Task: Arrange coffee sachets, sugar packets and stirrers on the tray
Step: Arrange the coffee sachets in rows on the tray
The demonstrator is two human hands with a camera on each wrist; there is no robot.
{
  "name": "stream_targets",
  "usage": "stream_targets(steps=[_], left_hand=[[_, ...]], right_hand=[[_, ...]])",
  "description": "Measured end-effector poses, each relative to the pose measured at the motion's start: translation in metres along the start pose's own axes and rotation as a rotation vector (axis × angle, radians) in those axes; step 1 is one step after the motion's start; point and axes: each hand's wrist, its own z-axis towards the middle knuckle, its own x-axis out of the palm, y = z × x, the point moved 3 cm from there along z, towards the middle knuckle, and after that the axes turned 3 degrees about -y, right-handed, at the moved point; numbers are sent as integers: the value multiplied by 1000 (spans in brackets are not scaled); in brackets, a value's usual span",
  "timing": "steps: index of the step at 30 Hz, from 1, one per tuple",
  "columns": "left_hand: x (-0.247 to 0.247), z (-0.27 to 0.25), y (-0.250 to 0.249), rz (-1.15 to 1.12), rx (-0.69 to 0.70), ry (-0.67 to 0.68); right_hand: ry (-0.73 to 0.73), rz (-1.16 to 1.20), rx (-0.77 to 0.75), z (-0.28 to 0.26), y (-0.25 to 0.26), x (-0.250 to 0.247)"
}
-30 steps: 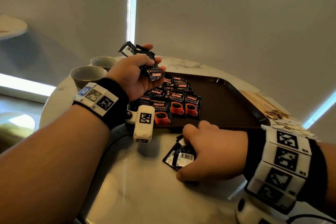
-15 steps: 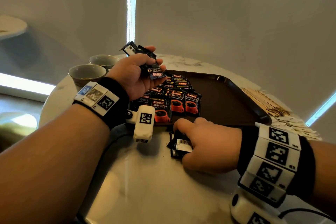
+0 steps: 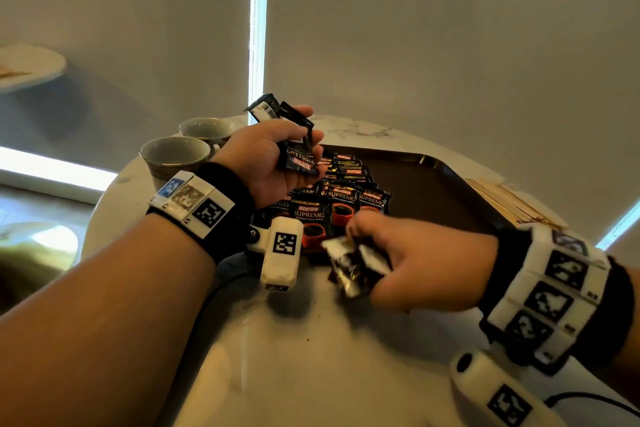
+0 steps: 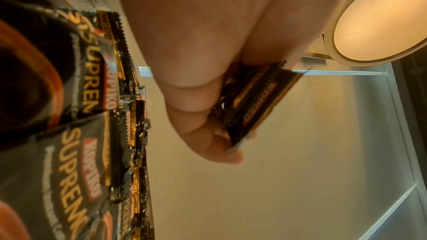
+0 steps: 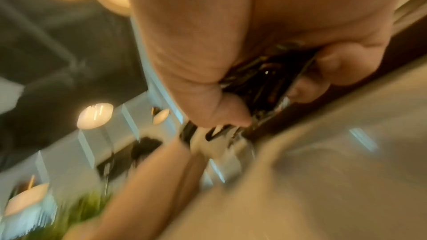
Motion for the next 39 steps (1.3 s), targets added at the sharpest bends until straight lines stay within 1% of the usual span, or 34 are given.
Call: stream_targets(steps=[2,4,6,8,9,12,14,16,18,20,23,26,29,32,34,36,39], left_hand=[[1,0,2,22,-36,5],[4,-3,3,38,-66,9],[12,-6,5,50,-75,30],[25,-8,6,73,-67,81],[33,-11,6,82,-52,112],[57,-18,7,175,-20,303],[64,-18,9,247,-27,349],[69,-10,14,289,-53,304],[83,-5,20,356,-79,334],[94,-1,24,371,-95,304],[107,5,33,354,-91,321],[95,7,45,255,-92,255],[82,6,54,261,-76,178],[77,1,54,423,-16,138],[80,-2,56,547,15,160],[83,-6,59,606,1,194],[81,-5,61,579,-5,179]], right_hand=[[-128,212,-32,2,-3,-22],[-255,544,-104,9,-6,-36],[-321,867,-197,20,-8,-43],[-342,1021,-258,31,-6,-43],[-341,1036,-272,35,-6,-42],[-317,1018,-283,44,-12,-41],[-283,1017,-264,47,-19,-42],[-306,1056,-278,45,-24,-45],[-356,1148,-292,42,-34,-50],[-378,1215,-304,37,-42,-53],[-411,1236,-306,32,-52,-58],[-434,1300,-298,34,-54,-56],[-446,1347,-266,38,-54,-49],[-470,1373,-189,39,-51,-42],[-511,1265,-120,38,-48,-40],[-569,1196,-77,38,-48,-38],[-606,1286,-48,42,-51,-36]])
